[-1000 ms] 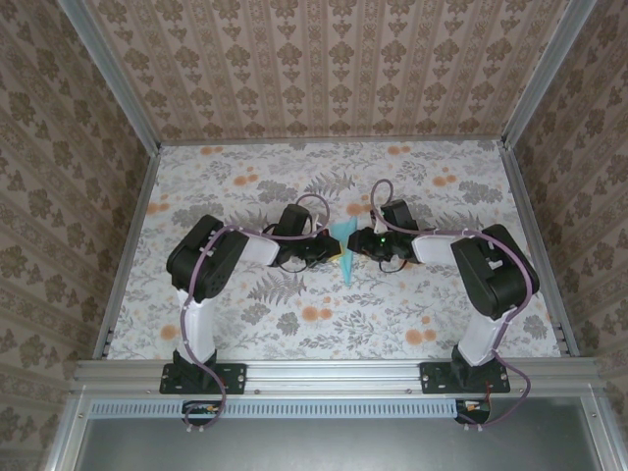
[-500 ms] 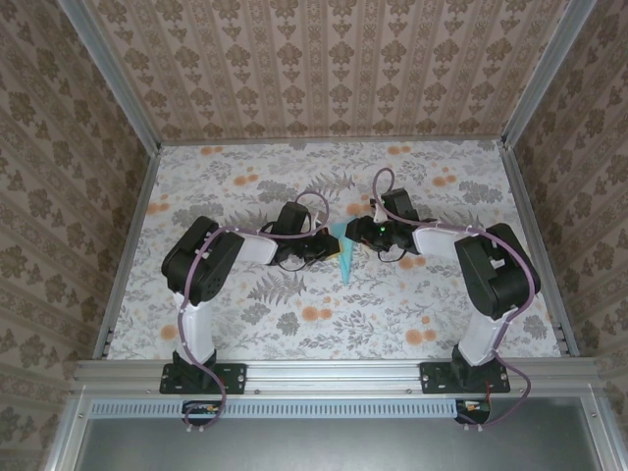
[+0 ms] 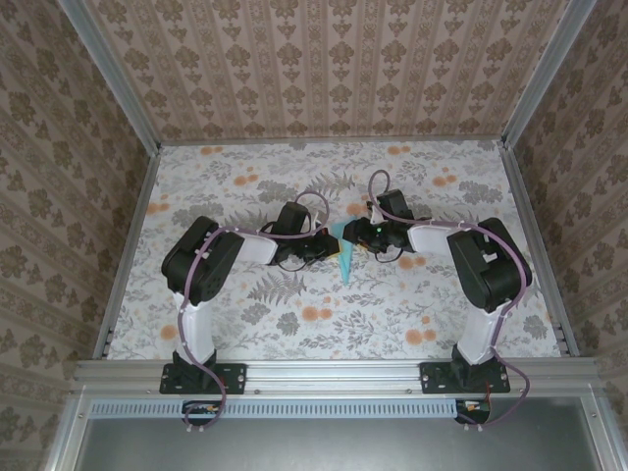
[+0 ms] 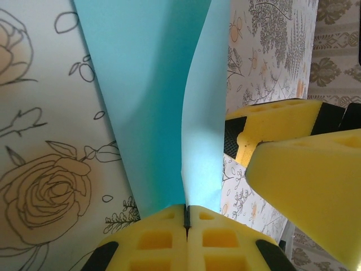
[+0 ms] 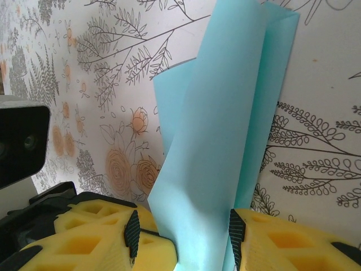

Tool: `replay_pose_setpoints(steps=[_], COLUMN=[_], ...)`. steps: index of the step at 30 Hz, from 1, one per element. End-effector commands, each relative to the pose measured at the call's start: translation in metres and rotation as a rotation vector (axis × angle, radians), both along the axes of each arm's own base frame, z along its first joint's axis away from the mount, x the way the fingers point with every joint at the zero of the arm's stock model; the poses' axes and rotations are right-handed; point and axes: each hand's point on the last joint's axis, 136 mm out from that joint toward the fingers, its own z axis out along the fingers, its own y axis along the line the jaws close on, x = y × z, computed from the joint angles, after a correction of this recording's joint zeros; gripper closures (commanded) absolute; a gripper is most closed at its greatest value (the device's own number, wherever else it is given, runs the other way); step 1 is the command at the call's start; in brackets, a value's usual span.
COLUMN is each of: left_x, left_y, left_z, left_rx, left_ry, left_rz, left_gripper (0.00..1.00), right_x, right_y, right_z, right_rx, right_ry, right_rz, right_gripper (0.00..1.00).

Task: Fold a paper plane with a square sheet of paper (fold left side to right side)
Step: Fold the wing for the fifth time at the center of the table.

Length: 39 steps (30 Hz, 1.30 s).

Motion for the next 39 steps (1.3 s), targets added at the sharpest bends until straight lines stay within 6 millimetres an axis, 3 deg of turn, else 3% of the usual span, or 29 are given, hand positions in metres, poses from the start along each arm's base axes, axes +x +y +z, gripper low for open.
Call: replay_pose_setpoints(steps=[1, 25, 39], left_x=[0.003, 0.008, 0.008], left_y=[0.005, 0.013, 0.011], left_z=[0.006, 0.008, -0.003], left_rx=[0.008, 0.051, 0.061], left_ry=[-0.023, -0.070, -0.051], left_rz=[-0.001, 0.015, 0.003], left_gripper=[1.00, 1.00, 1.00], right_x=[0.001, -0.017, -0.018], right_y=[0.006, -0.002, 0.000], right_z=[-0.003, -0.046, -0.045], right_rx=[0.006, -0.175, -0.178], right_ry=[0.029, 0.210, 0.205], right_rz=[0.001, 0.023, 0.032], right_gripper=[0.51, 0.50, 0.50])
